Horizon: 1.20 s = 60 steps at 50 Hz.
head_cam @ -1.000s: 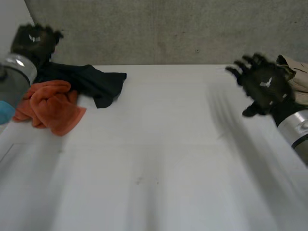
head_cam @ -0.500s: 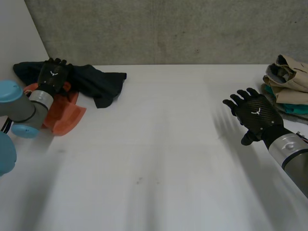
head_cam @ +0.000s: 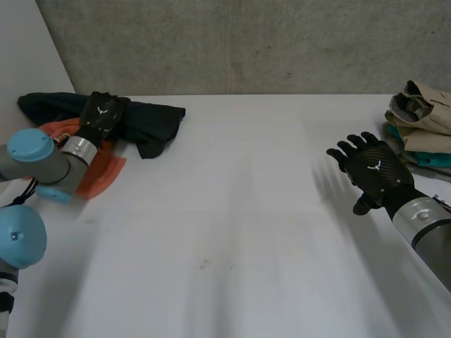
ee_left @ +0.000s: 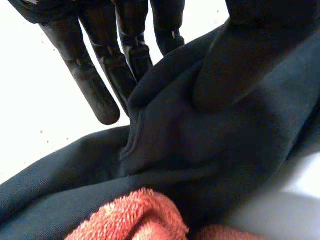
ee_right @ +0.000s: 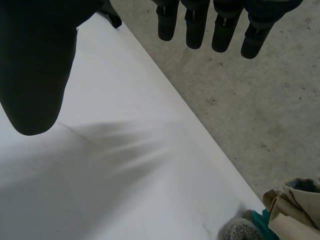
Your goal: Fold the laundry.
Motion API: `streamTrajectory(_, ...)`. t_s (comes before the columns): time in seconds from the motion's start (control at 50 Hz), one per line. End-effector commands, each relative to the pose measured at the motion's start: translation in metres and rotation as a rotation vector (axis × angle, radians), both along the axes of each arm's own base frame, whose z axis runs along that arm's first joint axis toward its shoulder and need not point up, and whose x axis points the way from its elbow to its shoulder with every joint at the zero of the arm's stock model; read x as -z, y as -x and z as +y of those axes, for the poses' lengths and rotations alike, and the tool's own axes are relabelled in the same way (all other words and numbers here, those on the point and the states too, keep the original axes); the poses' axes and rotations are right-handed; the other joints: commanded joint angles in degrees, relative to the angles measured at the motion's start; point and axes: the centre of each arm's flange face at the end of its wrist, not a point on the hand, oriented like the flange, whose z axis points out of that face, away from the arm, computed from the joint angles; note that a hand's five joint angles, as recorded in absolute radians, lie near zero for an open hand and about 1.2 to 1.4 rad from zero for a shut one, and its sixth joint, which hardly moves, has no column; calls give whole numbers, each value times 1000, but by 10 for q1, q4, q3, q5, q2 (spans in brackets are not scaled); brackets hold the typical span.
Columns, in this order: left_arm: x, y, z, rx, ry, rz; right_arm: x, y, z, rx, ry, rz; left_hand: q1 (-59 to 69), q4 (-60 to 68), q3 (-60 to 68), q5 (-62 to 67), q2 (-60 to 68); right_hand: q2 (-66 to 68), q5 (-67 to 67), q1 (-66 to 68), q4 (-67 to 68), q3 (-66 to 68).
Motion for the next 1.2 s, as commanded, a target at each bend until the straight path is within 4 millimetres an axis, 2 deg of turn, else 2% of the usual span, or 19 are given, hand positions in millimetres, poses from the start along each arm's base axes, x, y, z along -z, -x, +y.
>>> streamTrajectory(0.02, -15, 2, 4, -83, 10, 21, 0, 0, 0, 3, -1, -1, 148, 127, 131, 138, 127, -18, -28, -29, -20, -17)
streamTrajectory(0.12, -86, 31, 37, -42, 75, 54, -5, 1, -1, 10, 12, -2, 148, 127, 131, 138, 127, -18, -28, -29, -20, -17)
streamTrajectory(0.14, -111, 39, 52, -23, 113, 70, -5, 1, -1, 15, 14, -2, 148, 127, 131, 138, 127, -18, -28, -29, -20, -17)
streamTrajectory(0.2, -145, 57, 81, 30, 149, 109, -8, 3, -1, 36, 23, 0, 148, 127, 131, 138, 127, -18, -28, -29, -20, -17)
streamTrajectory(0.3, -194, 103, 166, 214, 105, 240, -15, 6, -2, 67, 43, 1, 148, 127, 131, 138, 127, -18, -28, -29, -20, -17)
streamTrajectory(0.36, -202, 116, 203, 290, 55, 287, -20, 6, -1, 72, 56, -7, 148, 127, 131, 138, 127, -18, -28, -29, -20, -17)
streamTrajectory(0.38, -205, 126, 232, 353, 18, 315, -21, 6, -1, 73, 58, -10, 148, 127, 131, 138, 127, -18, -28, -29, -20, -17)
streamTrajectory(0.44, -198, 144, 277, 453, -50, 331, -23, 7, 0, 74, 62, -11, 148, 127, 131, 138, 127, -18, -28, -29, -20, -17)
streamTrajectory(0.46, -187, 156, 299, 502, -98, 324, -23, 7, 0, 74, 61, -11, 148, 127, 131, 138, 127, -18, -28, -29, -20, -17)
streamTrajectory(0.52, -159, 171, 323, 550, -179, 298, -23, 7, 0, 74, 63, -10, 148, 127, 131, 138, 127, -18, -28, -29, -20, -17)
streamTrajectory(0.66, -65, 194, 342, 535, -420, 175, -23, 6, 0, 72, 61, -9, 148, 127, 131, 138, 127, -18, -28, -29, -20, -17)
streamTrajectory(0.7, -61, 196, 346, 527, -432, 150, -23, 6, 0, 72, 61, -10, -16, -38, -34, -27, -38, -18, -28, -29, -20, -17)
streamTrajectory(0.74, -62, 197, 351, 520, -429, 117, -22, 6, 0, 74, 58, -10, -332, -354, -350, -343, -354, -18, -28, -29, -20, -17)
streamTrajectory(0.8, -79, 195, 352, 514, -388, 115, -22, 7, 3, 76, 33, -9, -378, -399, -395, -388, -399, -18, -28, -29, -20, -17)
streamTrajectory(0.82, -100, 190, 350, 503, -339, 138, -24, 7, 4, 76, 26, -8, -414, -436, -432, -425, -436, -18, -28, -29, -20, -17)
streamTrajectory(0.9, -139, 174, 348, 440, -265, 196, -30, 7, 10, 74, -20, -7, -455, -477, -472, -465, -477, -18, -28, -29, -20, -17)
streamTrajectory(0.98, -159, 157, 349, 388, -226, 225, -36, 4, 15, 70, -80, -27, -462, -484, -479, -472, -484, -18, -28, -29, -20, -17)
streamTrajectory(1.06, -160, 137, 350, 322, -237, 226, -50, 3, 16, 84, -198, -101, -460, -482, -478, -470, -482, -18, -28, -29, -20, -17)
streamTrajectory(1.2, -137, 117, 352, 216, -325, 189, -70, 1, 17, 73, -326, -114, -459, -480, -476, -469, -480, -18, -28, -29, -20, -17)
